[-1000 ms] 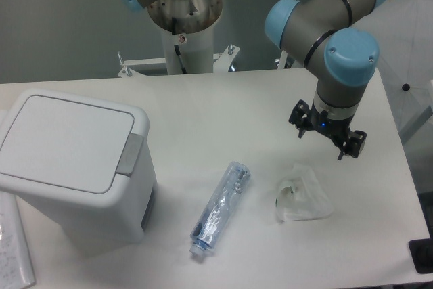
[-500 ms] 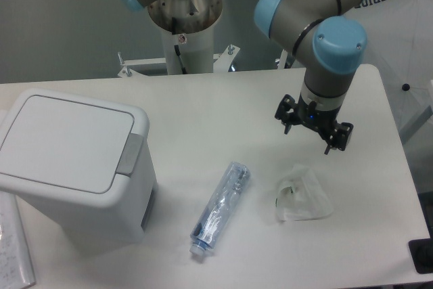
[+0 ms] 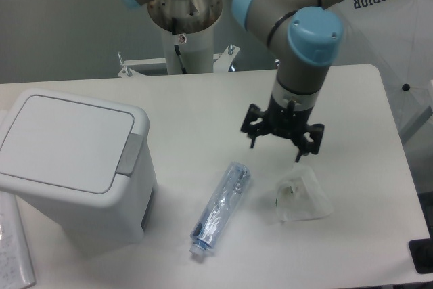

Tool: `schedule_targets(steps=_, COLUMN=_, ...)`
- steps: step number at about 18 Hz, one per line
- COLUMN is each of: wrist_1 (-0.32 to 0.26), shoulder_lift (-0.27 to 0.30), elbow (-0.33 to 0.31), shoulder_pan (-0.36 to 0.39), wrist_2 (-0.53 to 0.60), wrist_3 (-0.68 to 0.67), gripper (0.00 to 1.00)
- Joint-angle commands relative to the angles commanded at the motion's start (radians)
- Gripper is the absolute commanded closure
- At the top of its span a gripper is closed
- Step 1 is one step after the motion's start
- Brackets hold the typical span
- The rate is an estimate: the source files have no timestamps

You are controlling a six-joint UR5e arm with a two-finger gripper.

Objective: Open the trash can
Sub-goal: 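Move the open gripper toward the white trash can's lid edge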

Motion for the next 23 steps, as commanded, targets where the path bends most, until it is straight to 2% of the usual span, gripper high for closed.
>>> schedule_targets(steps=5, wrist_1=0.014, shoulder_lift=0.023, elbow=0.012, shoulder_pan=-0.047, wrist_2=-0.098, wrist_3=-0.209, gripper=0.00)
schedule_targets(steps=8, wrist_1=0.084, shoulder_lift=0.028, elbow=0.012, shoulder_pan=-0.052, wrist_2=-0.231, wrist_3=-0.253, gripper=0.00)
schedule_targets(steps=10, wrist_1=0.110, shoulder_lift=0.031, elbow=0.012, shoulder_pan=-0.055, wrist_2=-0.308, wrist_3=-0.301, gripper=0.00)
schedule_targets(steps=14, wrist_1=0.110, shoulder_lift=0.041, elbow=-0.005, shoulder_pan=-0.055, wrist_2=-0.460, wrist_3=-0.309, gripper=0.00)
schedule_targets(steps=23, wrist_1=0.112, shoulder_lift=0.063, elbow=-0.046, shoulder_pan=-0.067, wrist_2=-0.497, wrist_3=-0.306, gripper=0.00)
